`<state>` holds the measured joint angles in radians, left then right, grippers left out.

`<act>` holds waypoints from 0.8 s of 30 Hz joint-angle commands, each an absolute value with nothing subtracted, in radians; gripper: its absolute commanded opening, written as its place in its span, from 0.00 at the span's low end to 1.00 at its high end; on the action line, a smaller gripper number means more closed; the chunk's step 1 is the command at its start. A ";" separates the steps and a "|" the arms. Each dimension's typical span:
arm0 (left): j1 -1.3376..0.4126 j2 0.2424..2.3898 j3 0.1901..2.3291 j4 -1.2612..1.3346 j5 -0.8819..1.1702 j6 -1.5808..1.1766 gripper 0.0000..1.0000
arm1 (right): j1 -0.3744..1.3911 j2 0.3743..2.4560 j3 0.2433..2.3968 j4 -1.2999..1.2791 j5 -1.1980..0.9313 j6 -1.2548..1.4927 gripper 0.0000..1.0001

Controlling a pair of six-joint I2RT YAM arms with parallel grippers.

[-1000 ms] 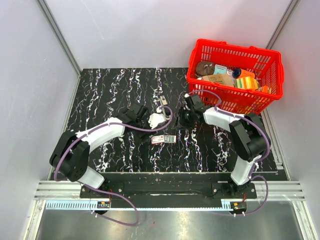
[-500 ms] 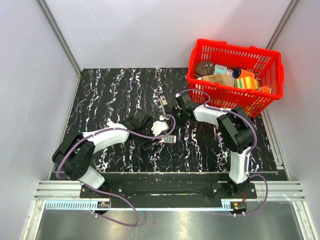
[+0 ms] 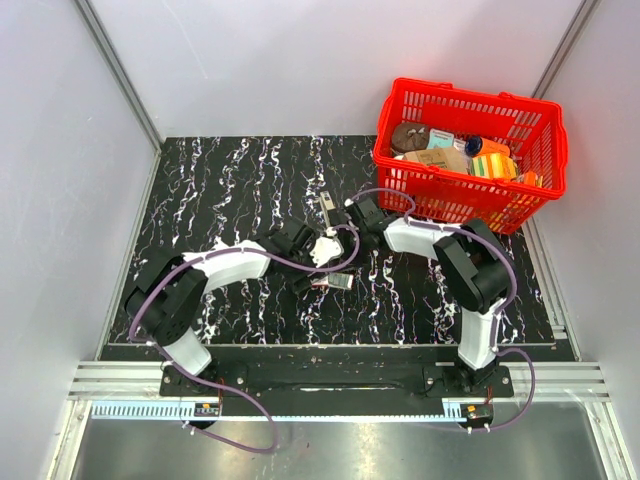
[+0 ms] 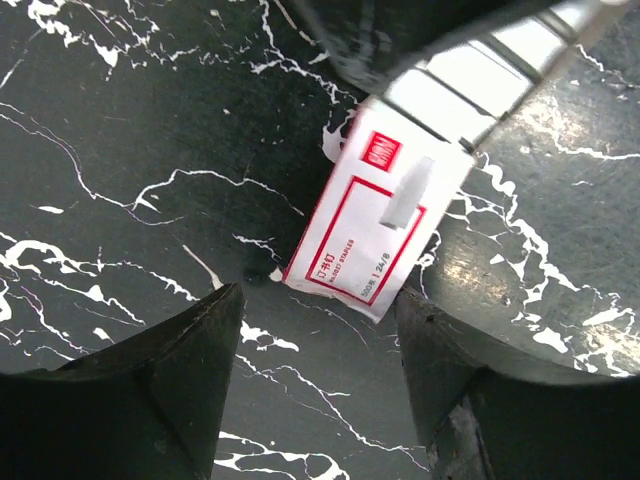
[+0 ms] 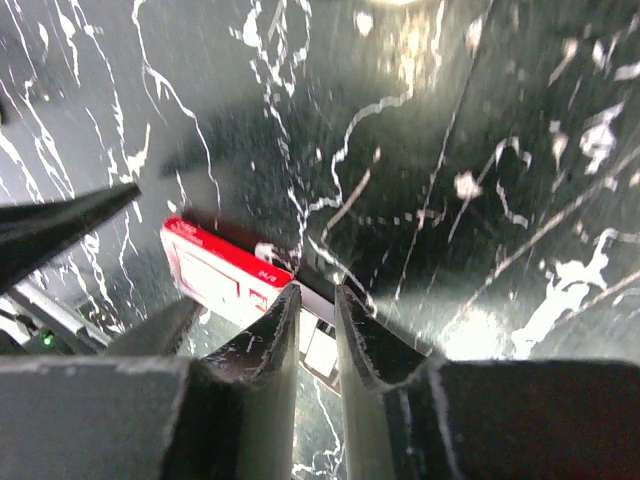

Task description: Unload the staples from the stapler

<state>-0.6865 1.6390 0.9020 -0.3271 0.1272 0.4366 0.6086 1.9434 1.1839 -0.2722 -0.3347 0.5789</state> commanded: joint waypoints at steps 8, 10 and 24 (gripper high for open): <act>-0.676 1.675 0.965 -0.308 0.078 0.449 0.65 | 0.646 1.830 1.025 -0.244 -0.347 0.608 0.27; -0.678 1.660 0.971 -0.325 0.106 0.446 0.65 | 0.646 1.833 1.037 -0.258 -0.327 0.595 0.31; -0.533 1.591 1.054 -0.466 0.311 0.400 0.65 | 0.672 1.694 0.931 -0.155 -0.259 0.566 0.69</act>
<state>-0.6170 1.6138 0.9611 -0.4381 0.2134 0.4400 0.6426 1.7397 0.9531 -0.1909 -0.3054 0.6071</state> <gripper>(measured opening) 0.655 0.671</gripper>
